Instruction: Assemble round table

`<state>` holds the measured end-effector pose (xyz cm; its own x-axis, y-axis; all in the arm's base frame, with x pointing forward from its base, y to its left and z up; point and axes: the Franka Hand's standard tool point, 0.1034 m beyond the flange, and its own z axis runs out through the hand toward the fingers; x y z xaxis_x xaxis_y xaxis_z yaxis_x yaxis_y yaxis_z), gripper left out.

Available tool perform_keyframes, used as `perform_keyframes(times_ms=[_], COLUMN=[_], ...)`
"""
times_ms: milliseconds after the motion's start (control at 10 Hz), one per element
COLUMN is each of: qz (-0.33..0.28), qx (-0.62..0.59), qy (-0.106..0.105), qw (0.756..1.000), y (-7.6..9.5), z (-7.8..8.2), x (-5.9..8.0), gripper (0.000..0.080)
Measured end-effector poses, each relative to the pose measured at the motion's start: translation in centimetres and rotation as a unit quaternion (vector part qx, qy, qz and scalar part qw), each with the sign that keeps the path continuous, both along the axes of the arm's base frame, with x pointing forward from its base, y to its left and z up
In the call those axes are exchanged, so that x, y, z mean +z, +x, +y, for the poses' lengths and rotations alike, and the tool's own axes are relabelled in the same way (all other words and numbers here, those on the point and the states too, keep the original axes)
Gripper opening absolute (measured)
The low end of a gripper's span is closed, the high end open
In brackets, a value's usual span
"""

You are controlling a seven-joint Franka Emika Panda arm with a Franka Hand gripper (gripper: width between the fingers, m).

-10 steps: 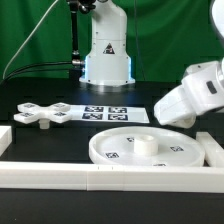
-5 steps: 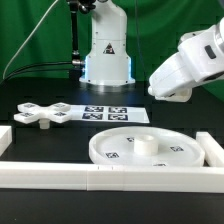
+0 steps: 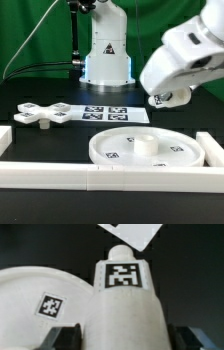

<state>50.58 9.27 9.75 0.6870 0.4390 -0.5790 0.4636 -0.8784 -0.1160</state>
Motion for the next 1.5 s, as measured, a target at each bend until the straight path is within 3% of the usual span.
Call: perform_keyframes(times_ms=[100, 200, 400, 500, 600, 800, 900, 1100, 1200, 1400, 1500], qz=[-0.013, -0.072, -0.122, -0.156, -0.151, -0.178, -0.221, -0.270, -0.312, -0.348, -0.379], qx=[-0.012, 0.003, -0.005, -0.021, -0.069, -0.092, -0.089, -0.086, -0.083, -0.062, -0.060], qy=[0.002, 0.030, 0.046, 0.058, 0.057, 0.065, 0.075, 0.085, 0.096, 0.107, 0.113], qw=[1.000, 0.997, 0.991, 0.986, 0.984, 0.978, 0.968, 0.955, 0.942, 0.929, 0.917], y=[0.6, 2.3, 1.7, 2.3, 1.3, 2.1, 2.9, 2.8, 3.6, 4.3, 5.3], z=[-0.4, -0.8, -1.0, -1.1, -1.5, -1.9, -2.0, -2.4, -2.5, -3.8, -4.6], x=[0.8, 1.2, 1.0, 0.8, 0.3, 1.1, 1.3, 1.0, 0.9, 1.1, 1.8], gripper=[0.0409, 0.0409, 0.0409, 0.0409, 0.0409, 0.0409, 0.0409, 0.0409, 0.0409, 0.0409, 0.0409])
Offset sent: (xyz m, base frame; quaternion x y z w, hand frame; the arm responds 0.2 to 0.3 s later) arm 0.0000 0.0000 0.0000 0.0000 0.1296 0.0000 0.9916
